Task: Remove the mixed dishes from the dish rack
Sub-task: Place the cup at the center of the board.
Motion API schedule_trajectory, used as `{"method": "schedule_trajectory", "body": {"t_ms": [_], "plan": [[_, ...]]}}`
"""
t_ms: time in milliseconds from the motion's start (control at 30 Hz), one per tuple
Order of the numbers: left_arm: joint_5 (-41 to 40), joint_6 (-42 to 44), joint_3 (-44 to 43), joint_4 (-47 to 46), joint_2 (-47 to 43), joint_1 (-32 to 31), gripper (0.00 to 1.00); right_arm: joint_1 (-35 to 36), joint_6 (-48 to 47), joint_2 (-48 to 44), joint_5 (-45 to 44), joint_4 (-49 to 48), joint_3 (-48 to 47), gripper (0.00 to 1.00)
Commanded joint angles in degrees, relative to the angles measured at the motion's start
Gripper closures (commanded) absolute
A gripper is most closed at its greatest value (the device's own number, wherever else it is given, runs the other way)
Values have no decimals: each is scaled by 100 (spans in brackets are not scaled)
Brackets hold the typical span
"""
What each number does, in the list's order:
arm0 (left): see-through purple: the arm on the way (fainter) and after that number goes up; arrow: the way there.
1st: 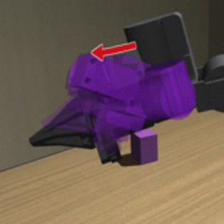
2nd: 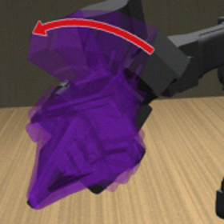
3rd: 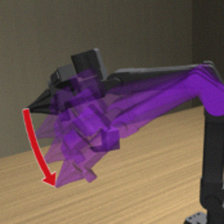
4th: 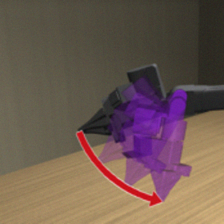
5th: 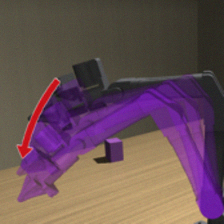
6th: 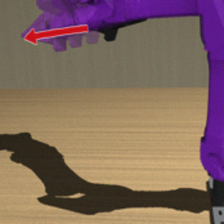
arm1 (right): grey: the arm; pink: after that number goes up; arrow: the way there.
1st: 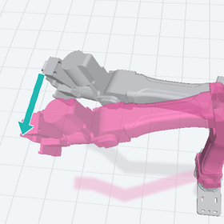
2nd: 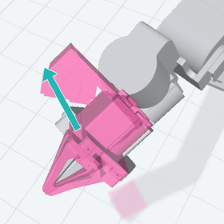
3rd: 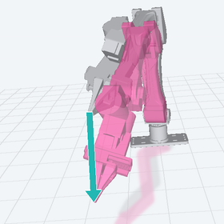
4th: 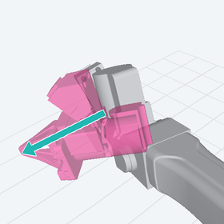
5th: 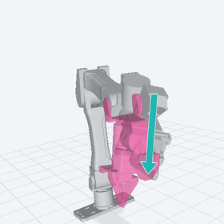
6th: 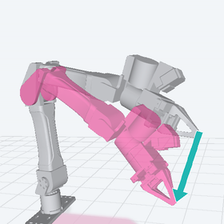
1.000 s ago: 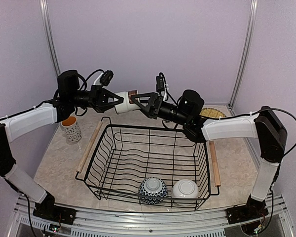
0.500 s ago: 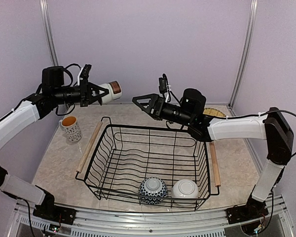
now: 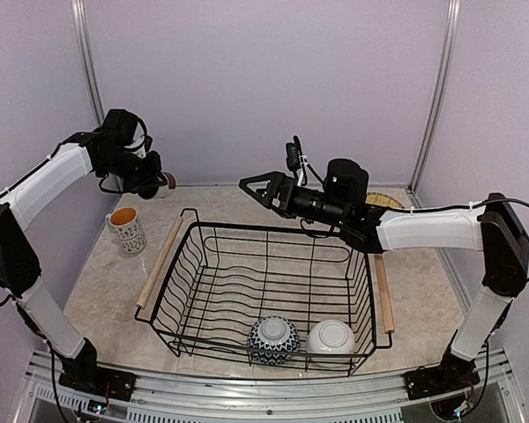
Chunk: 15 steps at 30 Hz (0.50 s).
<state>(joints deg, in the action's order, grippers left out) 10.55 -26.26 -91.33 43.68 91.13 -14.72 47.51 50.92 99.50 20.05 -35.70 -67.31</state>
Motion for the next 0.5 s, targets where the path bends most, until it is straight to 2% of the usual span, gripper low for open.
{"method": "schedule_trajectory", "body": {"t_ms": [0, 333, 467], "plan": [[-392, 373, -529, 1272, 754, 41, 100, 17, -179, -293, -154, 256, 130, 0], [-900, 739, -1126, 2227, 2068, -10, 100, 22, -360, -505, -306, 445, 283, 0], [-806, 834, -1215, 2377, 2415, -23, 100, 22, -389, -567, -339, 489, 327, 0]]}}
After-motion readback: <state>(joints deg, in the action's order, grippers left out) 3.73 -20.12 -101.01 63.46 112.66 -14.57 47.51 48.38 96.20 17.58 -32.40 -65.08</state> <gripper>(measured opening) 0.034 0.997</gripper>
